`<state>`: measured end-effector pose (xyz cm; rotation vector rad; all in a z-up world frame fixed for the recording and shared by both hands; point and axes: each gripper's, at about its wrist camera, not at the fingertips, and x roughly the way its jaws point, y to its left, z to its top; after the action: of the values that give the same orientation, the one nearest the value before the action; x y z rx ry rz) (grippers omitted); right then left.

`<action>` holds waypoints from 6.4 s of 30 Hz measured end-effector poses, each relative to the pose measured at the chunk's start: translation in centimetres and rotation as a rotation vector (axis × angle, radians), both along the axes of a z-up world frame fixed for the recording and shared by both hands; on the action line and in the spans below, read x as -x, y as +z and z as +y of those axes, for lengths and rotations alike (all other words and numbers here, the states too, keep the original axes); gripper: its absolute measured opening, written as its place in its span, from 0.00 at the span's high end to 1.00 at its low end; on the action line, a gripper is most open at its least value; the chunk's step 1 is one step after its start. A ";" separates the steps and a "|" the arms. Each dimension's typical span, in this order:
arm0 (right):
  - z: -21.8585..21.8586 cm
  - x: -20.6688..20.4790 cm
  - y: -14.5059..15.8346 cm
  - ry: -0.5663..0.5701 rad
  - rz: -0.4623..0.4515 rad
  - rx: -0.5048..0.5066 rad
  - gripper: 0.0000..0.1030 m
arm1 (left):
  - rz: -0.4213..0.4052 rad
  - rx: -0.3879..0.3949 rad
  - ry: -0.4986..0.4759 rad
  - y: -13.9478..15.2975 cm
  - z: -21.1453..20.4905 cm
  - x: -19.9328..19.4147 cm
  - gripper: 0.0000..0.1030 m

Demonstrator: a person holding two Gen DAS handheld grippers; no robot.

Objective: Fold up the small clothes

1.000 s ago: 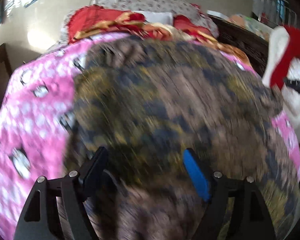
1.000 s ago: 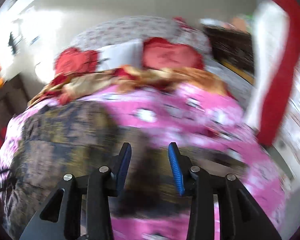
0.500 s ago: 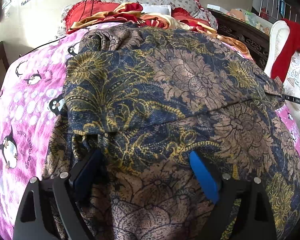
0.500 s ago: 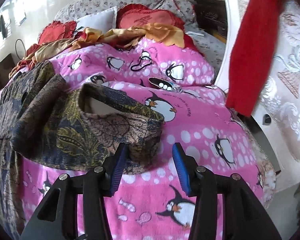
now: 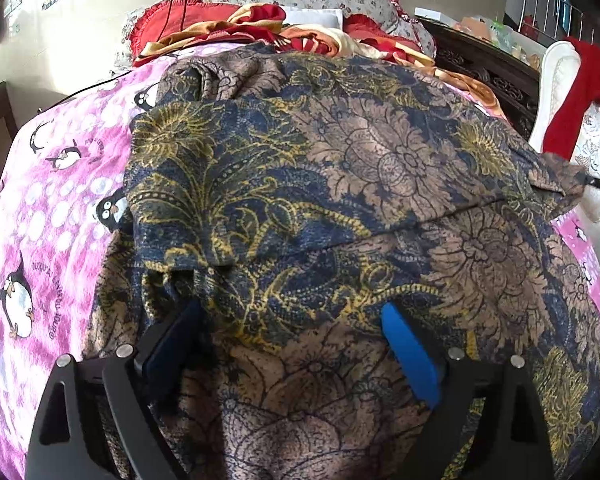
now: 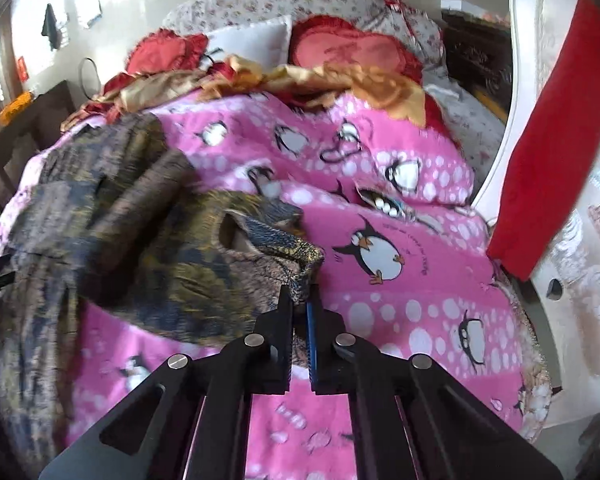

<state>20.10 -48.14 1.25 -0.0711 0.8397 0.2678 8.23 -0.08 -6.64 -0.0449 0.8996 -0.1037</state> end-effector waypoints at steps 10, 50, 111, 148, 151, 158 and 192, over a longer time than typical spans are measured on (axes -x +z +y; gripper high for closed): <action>-1.0 4.8 14.9 -0.162 -0.292 -0.219 0.91 | -0.009 0.050 -0.005 0.1 0.7 0.2 0.07; 48.4 0.7 -1.3 0.560 0.257 -0.206 0.72 | -0.029 0.196 0.035 0.9 3.2 3.5 0.03; 25.1 -9.8 -3.4 -0.111 0.040 0.020 0.76 | -0.055 0.083 0.220 0.1 6.4 -9.7 0.83; 20.9 25.2 -2.1 0.077 0.024 -0.049 0.63 | 0.294 0.260 -0.051 1.7 13.0 15.5 0.34; 19.7 27.6 -1.5 0.026 -0.044 -0.065 0.63 | 0.268 0.258 -0.100 1.5 12.0 18.6 0.35; 18.8 29.4 -2.0 -0.025 -0.046 -0.109 0.63 | 0.282 0.330 -0.138 1.3 11.7 19.9 0.36; 12.7 27.9 -6.7 -0.047 0.030 -0.163 0.58 | 0.176 0.242 -0.167 2.7 9.4 22.4 0.91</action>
<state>-7.79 -35.45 -5.41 0.1046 0.8457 0.2929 -14.14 9.29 -3.93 -0.2064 1.0623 -0.3690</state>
